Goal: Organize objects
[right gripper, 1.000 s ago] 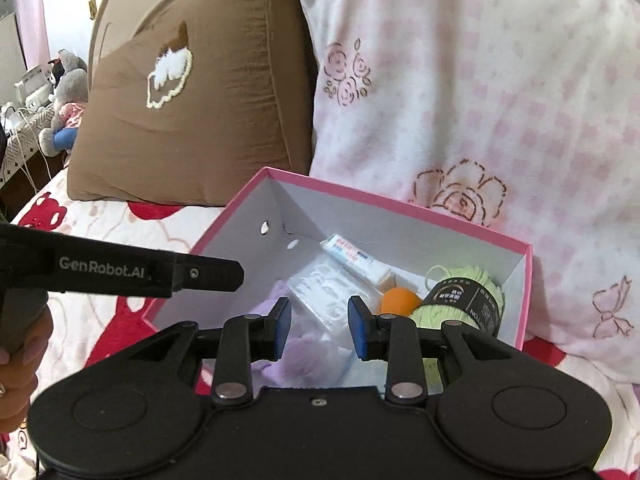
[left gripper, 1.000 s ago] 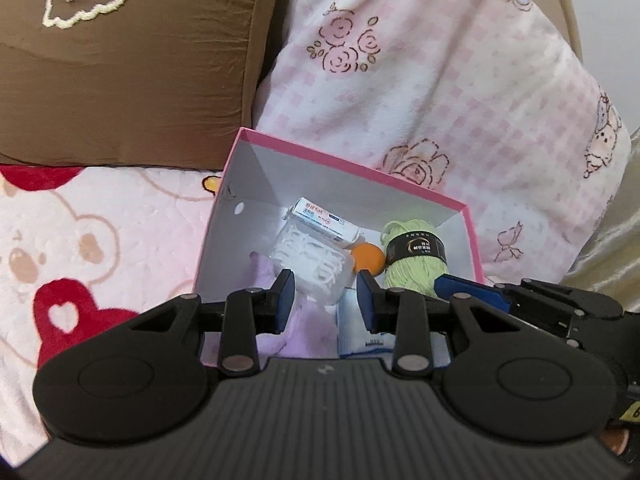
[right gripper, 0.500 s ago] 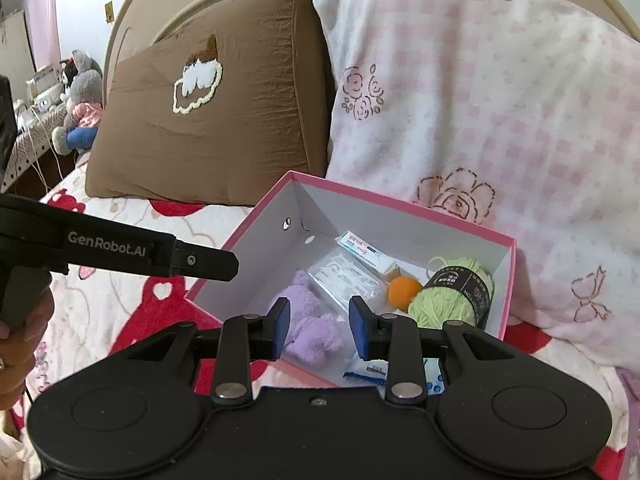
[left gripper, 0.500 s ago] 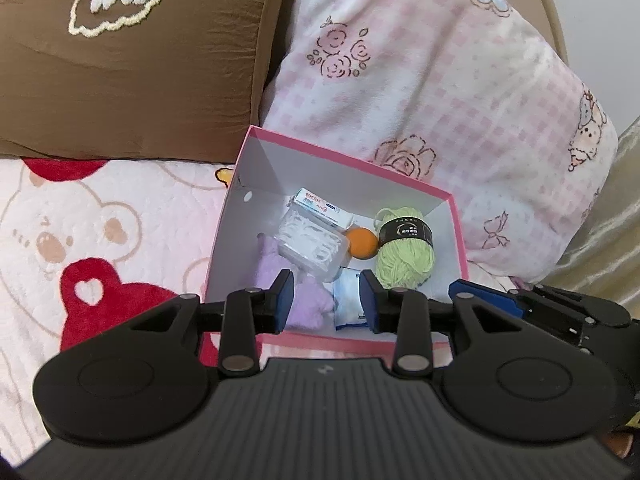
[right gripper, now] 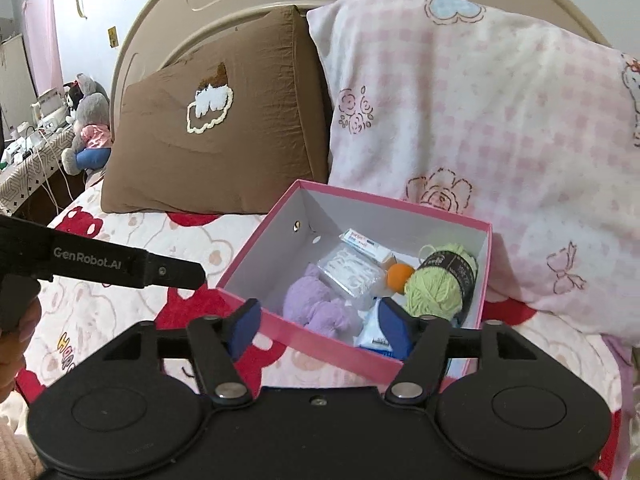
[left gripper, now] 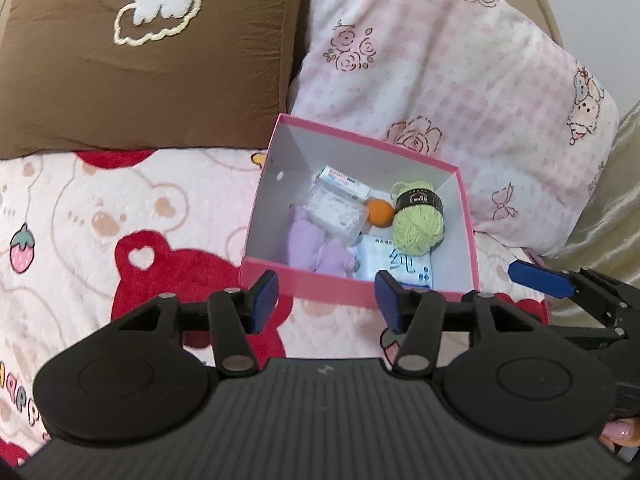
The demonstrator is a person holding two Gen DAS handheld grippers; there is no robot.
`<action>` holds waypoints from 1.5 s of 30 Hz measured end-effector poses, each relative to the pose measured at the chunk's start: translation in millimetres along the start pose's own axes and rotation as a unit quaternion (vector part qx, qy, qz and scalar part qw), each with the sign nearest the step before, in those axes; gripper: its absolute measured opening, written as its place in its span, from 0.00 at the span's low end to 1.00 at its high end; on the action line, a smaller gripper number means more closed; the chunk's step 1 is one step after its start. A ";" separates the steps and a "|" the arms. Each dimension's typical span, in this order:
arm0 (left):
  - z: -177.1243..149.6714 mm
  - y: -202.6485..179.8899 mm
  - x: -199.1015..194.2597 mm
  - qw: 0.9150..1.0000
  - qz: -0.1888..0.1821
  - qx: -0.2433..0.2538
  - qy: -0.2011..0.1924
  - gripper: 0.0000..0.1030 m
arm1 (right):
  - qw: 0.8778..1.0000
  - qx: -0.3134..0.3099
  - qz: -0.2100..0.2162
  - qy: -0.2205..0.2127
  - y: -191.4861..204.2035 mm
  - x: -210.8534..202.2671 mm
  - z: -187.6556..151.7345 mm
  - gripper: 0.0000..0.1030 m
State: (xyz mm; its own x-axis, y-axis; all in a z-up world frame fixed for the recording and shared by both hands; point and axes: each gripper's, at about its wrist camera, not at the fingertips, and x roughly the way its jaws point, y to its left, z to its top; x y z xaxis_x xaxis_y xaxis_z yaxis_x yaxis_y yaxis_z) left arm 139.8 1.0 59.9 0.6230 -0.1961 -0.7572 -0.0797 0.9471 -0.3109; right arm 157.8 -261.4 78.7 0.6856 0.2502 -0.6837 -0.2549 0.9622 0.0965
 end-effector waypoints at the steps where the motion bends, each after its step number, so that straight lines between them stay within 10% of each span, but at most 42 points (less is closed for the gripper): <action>1: -3.5 1.0 -3.9 1.000 0.001 -0.001 0.000 0.54 | 1.000 0.001 0.000 -0.001 1.1 -3.5 -2.0 0.70; 45: -76.1 -5.9 -34.0 0.997 0.049 0.057 0.033 0.99 | 0.994 0.067 -0.070 0.051 11.9 -37.0 -70.7 0.95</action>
State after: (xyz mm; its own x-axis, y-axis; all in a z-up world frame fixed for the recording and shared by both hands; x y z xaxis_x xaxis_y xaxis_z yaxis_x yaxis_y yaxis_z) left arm 60.0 -17.3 43.8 0.5632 -0.1151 -0.8183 -0.0458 0.9844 -0.1700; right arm 81.2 -266.8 54.0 0.6339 0.1064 -0.7660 -0.0629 0.9943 0.0860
